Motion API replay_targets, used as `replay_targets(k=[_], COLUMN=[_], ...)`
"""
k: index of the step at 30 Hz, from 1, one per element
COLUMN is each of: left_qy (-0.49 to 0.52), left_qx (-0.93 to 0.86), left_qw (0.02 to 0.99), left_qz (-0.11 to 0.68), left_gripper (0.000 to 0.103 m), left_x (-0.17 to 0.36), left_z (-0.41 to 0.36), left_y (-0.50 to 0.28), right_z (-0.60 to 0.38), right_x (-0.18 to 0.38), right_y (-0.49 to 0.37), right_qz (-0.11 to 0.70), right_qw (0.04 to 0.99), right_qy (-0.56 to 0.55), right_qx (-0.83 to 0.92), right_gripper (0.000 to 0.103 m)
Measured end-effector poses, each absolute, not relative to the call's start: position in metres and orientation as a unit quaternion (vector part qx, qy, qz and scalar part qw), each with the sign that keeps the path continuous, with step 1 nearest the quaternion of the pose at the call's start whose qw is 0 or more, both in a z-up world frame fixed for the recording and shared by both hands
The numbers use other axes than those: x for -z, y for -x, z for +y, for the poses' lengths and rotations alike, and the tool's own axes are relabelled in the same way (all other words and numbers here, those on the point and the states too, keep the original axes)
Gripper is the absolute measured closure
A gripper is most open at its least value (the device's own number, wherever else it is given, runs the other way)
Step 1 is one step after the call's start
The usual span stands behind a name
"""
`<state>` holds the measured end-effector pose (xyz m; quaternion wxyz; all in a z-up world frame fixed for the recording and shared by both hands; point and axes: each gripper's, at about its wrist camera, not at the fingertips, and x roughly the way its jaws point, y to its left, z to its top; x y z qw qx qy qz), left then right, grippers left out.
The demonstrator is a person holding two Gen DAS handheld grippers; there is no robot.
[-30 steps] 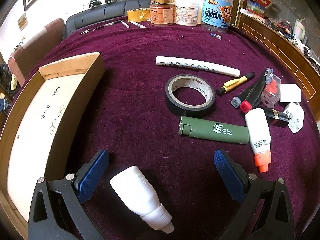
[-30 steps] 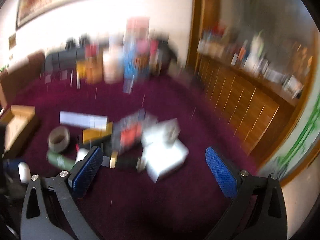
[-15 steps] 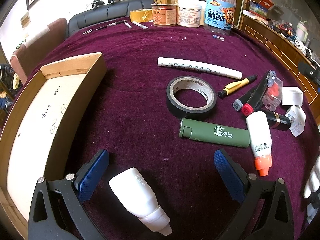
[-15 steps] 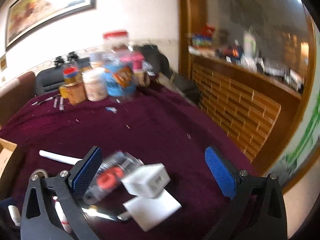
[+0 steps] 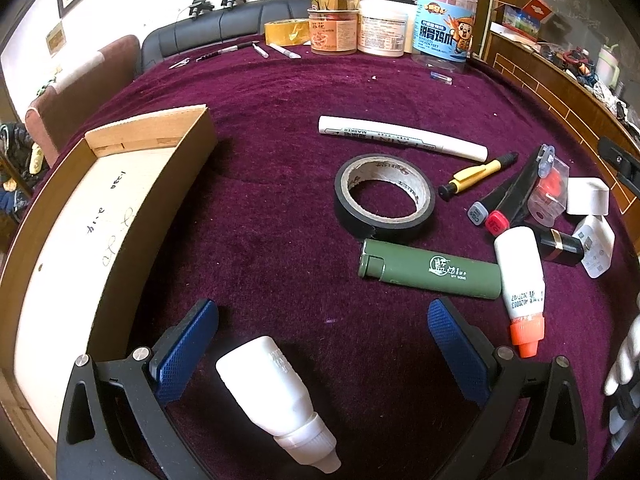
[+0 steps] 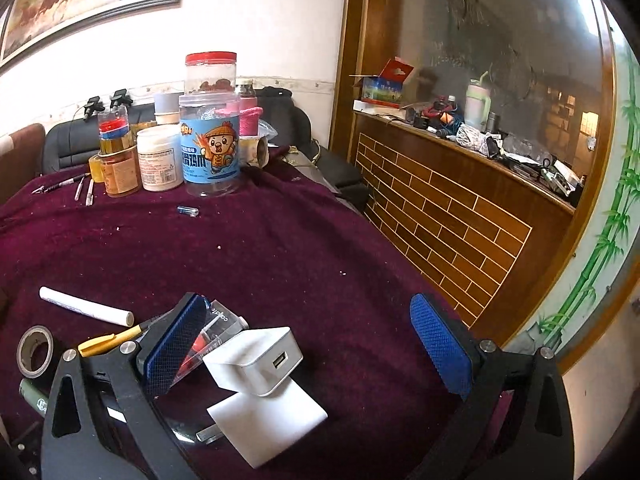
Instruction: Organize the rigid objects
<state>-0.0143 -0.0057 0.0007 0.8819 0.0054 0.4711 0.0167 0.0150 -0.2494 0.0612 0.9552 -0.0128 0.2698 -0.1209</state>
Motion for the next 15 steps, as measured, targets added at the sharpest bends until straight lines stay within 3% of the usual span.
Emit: replay_targets(k=[8,9,10,15], left_qy=[0.011,0.032,0.065,0.078], left_qx=[0.007,0.015,0.029,0.051], left_qw=[0.88,0.882,0.883,0.901], left_qz=[0.475,0.471,0.463,0.423], left_gripper=[0.003,0.01,0.011,0.009], left_x=[-0.004,-0.009,-0.016,-0.045], left_z=[-0.001,0.006,0.016,0.033], left_y=[0.018,0.023,0.032,0.049], right_z=[-0.256,-0.256,-0.256,-0.258], right_x=[-0.055,-0.054,-0.053,-0.047], right_y=[-0.022,-0.023,-0.024,-0.031], right_qz=[0.291,0.293,0.296,0.317], right_qw=[0.949,0.949,0.948,0.942], right_qy=[-0.006,-0.006,-0.006,-0.018], right_qx=[0.118,0.117,0.116,0.11], right_gripper=[0.001,0.001,0.001,0.001])
